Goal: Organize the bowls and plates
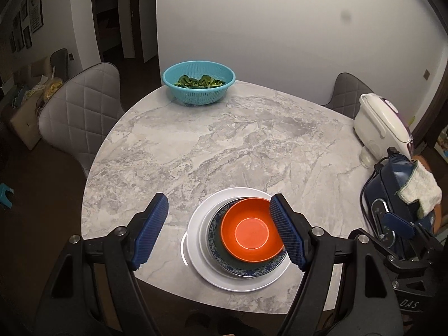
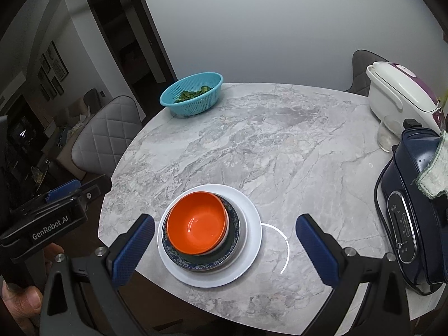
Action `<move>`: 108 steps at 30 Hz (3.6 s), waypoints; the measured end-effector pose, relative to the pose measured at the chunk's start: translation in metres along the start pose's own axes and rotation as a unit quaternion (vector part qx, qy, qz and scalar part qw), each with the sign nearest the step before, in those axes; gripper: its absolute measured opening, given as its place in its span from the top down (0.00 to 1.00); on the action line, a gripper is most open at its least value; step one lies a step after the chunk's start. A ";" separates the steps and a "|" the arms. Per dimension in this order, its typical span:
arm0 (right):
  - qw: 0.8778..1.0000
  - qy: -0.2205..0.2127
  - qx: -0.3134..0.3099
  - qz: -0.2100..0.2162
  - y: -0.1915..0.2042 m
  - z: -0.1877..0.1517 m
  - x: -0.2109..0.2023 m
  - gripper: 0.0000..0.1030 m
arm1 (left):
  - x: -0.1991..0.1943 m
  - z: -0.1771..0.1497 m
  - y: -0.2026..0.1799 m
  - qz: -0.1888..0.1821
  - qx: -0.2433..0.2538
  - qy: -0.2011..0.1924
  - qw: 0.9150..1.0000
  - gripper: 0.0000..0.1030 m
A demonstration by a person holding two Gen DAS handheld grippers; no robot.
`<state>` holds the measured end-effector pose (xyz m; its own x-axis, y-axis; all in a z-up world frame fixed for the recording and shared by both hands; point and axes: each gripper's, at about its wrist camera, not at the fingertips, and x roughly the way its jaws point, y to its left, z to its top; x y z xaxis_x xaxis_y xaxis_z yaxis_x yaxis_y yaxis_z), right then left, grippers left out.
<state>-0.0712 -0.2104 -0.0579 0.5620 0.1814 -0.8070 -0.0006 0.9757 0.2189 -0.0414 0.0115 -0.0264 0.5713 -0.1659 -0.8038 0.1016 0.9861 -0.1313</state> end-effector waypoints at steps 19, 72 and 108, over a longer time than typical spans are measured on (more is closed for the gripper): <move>0.999 -0.033 -0.004 -0.014 0.000 -0.002 -0.021 0.00 | -0.002 0.016 0.011 0.015 -0.023 0.006 1.000 0.28; 0.992 0.025 -0.034 -0.119 0.012 0.001 0.026 0.00 | 0.048 -0.014 0.000 0.060 -0.002 0.076 0.995 0.27; 0.992 0.027 -0.038 -0.117 0.016 -0.001 0.027 0.00 | 0.045 -0.010 -0.002 0.054 0.001 0.073 0.996 0.28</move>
<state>-0.0572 -0.1898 -0.0768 0.5088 -0.0474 -0.8596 0.0606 0.9980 -0.0192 -0.0239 0.0025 -0.0683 0.4547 -0.0551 -0.8889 0.0465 0.9982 -0.0380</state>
